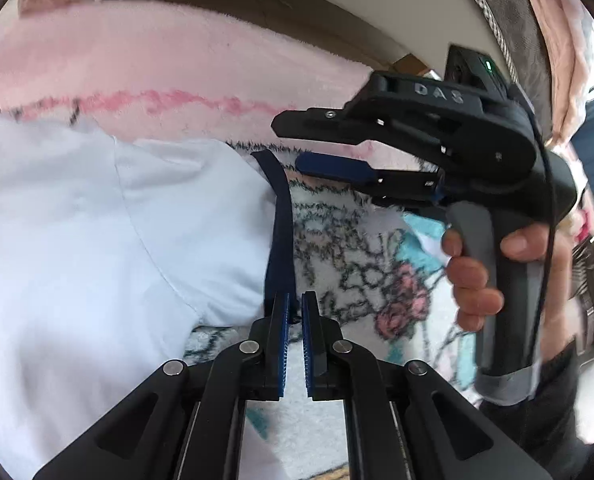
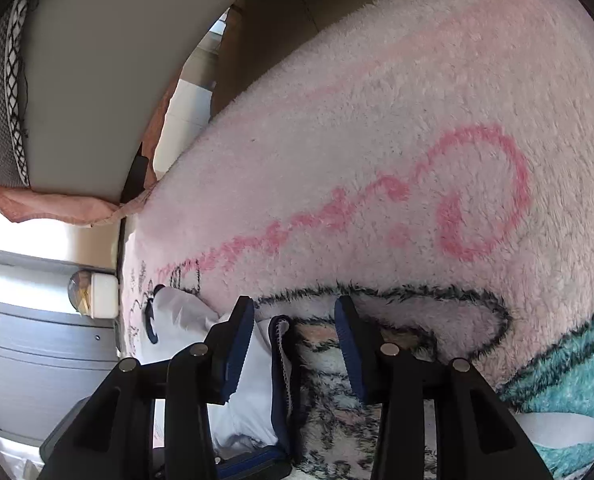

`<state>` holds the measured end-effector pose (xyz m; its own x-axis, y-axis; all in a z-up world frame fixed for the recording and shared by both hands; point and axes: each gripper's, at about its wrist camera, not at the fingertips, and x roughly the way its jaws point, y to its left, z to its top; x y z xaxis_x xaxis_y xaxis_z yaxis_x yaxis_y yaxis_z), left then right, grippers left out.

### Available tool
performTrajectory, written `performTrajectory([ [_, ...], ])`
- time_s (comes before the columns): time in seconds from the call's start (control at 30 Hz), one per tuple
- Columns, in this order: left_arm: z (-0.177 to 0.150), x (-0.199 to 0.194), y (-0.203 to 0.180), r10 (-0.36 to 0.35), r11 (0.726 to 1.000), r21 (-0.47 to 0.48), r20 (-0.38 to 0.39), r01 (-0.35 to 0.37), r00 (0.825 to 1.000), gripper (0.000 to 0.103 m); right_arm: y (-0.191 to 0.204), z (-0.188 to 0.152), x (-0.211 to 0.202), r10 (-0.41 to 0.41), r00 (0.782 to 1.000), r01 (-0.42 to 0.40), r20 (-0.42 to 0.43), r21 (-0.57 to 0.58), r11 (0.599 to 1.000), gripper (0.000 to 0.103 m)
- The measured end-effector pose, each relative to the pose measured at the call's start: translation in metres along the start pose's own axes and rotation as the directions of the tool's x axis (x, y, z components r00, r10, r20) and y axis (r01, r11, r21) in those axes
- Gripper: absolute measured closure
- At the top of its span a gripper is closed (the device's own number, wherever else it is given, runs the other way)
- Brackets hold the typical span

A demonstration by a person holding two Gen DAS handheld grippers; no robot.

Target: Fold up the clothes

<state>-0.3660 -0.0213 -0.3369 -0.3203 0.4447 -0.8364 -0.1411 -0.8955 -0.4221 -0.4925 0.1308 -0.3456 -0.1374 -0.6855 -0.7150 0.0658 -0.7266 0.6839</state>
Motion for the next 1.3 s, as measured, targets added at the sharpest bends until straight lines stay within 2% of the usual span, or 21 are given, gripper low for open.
performTrajectory([
  [0.07, -0.001, -0.003, -0.006, 0.036, 0.998, 0.047, 0.007, -0.037, 0.999, 0.098, 0.003, -0.002, 0.001, -0.007, 1.0, 0.007, -0.016, -0.015, 1.0, 0.062],
  [0.23, 0.003, -0.001, -0.005, 0.088, 0.992, 0.084, 0.028, -0.09, 0.996, 0.097, 0.013, -0.005, 0.001, -0.034, 0.999, 0.032, -0.037, -0.059, 0.998, 0.062],
  [0.3, 0.004, 0.002, -0.001, 0.064, 0.996, 0.068, 0.017, -0.065, 0.998, 0.097, 0.017, -0.006, 0.004, -0.027, 0.999, 0.024, -0.045, -0.074, 0.997, 0.062],
  [0.43, 0.002, 0.012, 0.002, 0.045, 0.998, 0.05, -0.008, -0.044, 0.999, 0.096, 0.023, -0.011, 0.012, -0.075, 0.995, 0.068, -0.06, -0.109, 0.992, 0.062],
  [0.57, 0.0, 0.014, -0.003, 0.059, 0.995, 0.075, -0.005, -0.058, 0.998, 0.092, 0.025, -0.013, 0.011, -0.091, 0.995, 0.084, -0.051, -0.119, 0.989, 0.064],
  [0.67, 0.0, 0.009, 0.0, 0.067, 0.996, 0.058, 0.006, -0.067, 0.998, 0.09, 0.021, -0.013, 0.009, -0.101, 0.994, 0.095, -0.051, -0.112, 0.989, 0.073],
  [0.7, 0.001, 0.007, 0.002, 0.068, 0.997, 0.047, 0.011, -0.069, 0.998, 0.09, 0.02, -0.013, 0.01, -0.109, 0.993, 0.103, -0.05, -0.11, 0.989, 0.079],
  [0.73, 0.001, 0.006, 0.003, 0.083, 0.995, 0.046, 0.018, -0.084, 0.996, 0.09, 0.02, -0.013, 0.012, -0.117, 0.992, 0.112, -0.048, -0.107, 0.988, 0.085],
  [0.8, 0.001, 0.003, 0.005, 0.115, 0.992, 0.044, 0.032, -0.117, 0.993, 0.089, 0.017, -0.011, 0.012, -0.124, 0.991, 0.12, -0.045, -0.095, 0.988, 0.09],
  [0.87, 0.001, 0.005, 0.001, 0.164, 0.984, 0.068, 0.03, -0.166, 0.986, 0.083, 0.016, -0.011, 0.01, -0.127, 0.991, 0.122, -0.044, -0.09, 0.988, 0.093],
  [0.93, 0.001, 0.009, -0.004, 0.202, 0.975, 0.093, 0.028, -0.204, 0.979, 0.067, 0.017, -0.012, 0.009, -0.135, 0.99, 0.131, -0.041, -0.093, 0.987, 0.095],
  [1.0, 0.001, 0.013, -0.006, 0.202, 0.975, 0.092, 0.025, -0.203, 0.979, 0.061, 0.019, -0.012, 0.008, -0.14, 0.989, 0.136, -0.037, -0.101, 0.986, 0.096],
  [1.07, 0.002, 0.017, -0.007, 0.198, 0.977, 0.076, 0.023, -0.199, 0.98, 0.061, 0.021, -0.012, 0.008, -0.142, 0.989, 0.138, -0.032, -0.111, 0.984, 0.097],
  [1.13, 0.003, 0.022, -0.009, 0.224, 0.971, 0.08, 0.016, -0.225, 0.974, 0.061, 0.023, -0.012, 0.008, -0.138, 0.99, 0.134, -0.029, -0.116, 0.984, 0.097],
  [1.3, 0.005, 0.025, -0.007, 0.247, 0.966, 0.069, 0.042, -0.249, 0.968, 0.061, 0.024, -0.011, 0.003, -0.109, 0.994, 0.106, -0.026, -0.104, 0.989, 0.097],
])
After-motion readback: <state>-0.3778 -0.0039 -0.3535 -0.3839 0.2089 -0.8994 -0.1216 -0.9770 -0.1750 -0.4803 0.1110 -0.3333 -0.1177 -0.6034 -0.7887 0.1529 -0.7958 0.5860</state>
